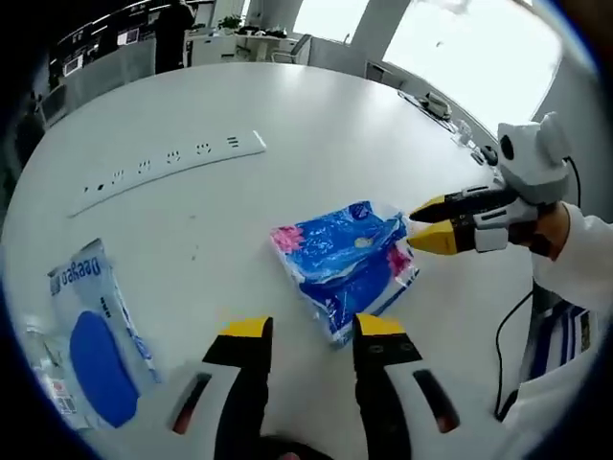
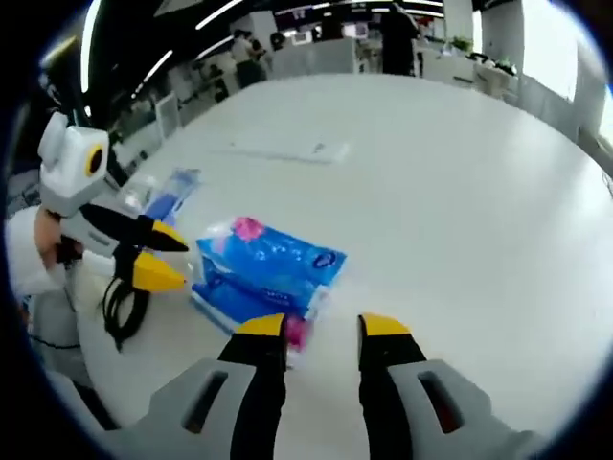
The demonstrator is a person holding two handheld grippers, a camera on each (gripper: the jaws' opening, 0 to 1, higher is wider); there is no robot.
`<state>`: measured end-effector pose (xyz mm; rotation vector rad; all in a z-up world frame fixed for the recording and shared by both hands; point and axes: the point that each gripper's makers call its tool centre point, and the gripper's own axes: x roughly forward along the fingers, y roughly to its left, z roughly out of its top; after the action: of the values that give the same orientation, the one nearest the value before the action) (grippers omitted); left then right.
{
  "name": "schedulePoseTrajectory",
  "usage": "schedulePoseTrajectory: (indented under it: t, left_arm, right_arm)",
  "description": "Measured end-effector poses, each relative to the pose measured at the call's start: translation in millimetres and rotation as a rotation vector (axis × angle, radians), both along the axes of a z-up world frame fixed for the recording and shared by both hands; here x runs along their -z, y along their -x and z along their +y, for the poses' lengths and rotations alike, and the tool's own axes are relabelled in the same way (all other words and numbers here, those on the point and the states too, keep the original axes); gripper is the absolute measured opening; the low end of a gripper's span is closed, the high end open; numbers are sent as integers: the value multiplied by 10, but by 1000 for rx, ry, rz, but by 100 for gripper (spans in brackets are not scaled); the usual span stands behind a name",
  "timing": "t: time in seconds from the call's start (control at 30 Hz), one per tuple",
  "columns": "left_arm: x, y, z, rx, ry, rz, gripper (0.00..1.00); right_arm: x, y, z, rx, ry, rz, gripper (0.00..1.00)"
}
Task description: Arrange the tabletop items into an orderly group along one side of the table until the central work area is clear of visible clutter.
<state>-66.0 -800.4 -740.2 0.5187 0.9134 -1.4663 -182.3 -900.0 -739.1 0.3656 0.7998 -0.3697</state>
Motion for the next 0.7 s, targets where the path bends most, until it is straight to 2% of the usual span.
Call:
schedulePoseTrajectory:
  t: [0.03, 0.07, 0.13, 0.23, 0.3, 0.4, 0.57, 0.7]
  left_arm:
    - [-26, -41, 32, -10, -5, -21, 63]
    - [-44, -48, 50, 2, -4, -26, 73]
    - [-182, -101, 94, 13, 41, -65, 82]
    - [-350, -178, 198, -6, 71, -91, 85]
    - [-425, -200, 244, -28, 85, -74, 88]
    - [-516, -240, 356, -52, 85, -75, 96]
    - [-664, -248, 525, -28, 105, -98, 91]
    - [-737, -292, 624, -41, 120, -104, 89]
  right_arm:
    - [-85, 18, -9, -7, 19, -20, 30]
    - [-138, 34, -10, -9, 32, -33, 31]
    - [-261, 93, -1, -8, 51, -60, 38]
    - [-409, 194, 41, -7, 59, -95, 53]
    - [-479, 266, 71, -3, 62, -104, 58]
    - [-573, 351, 114, 18, 56, -127, 61]
    - [-667, 408, 227, 21, 55, -152, 62]
    - [-708, 392, 330, 21, 43, -166, 62]
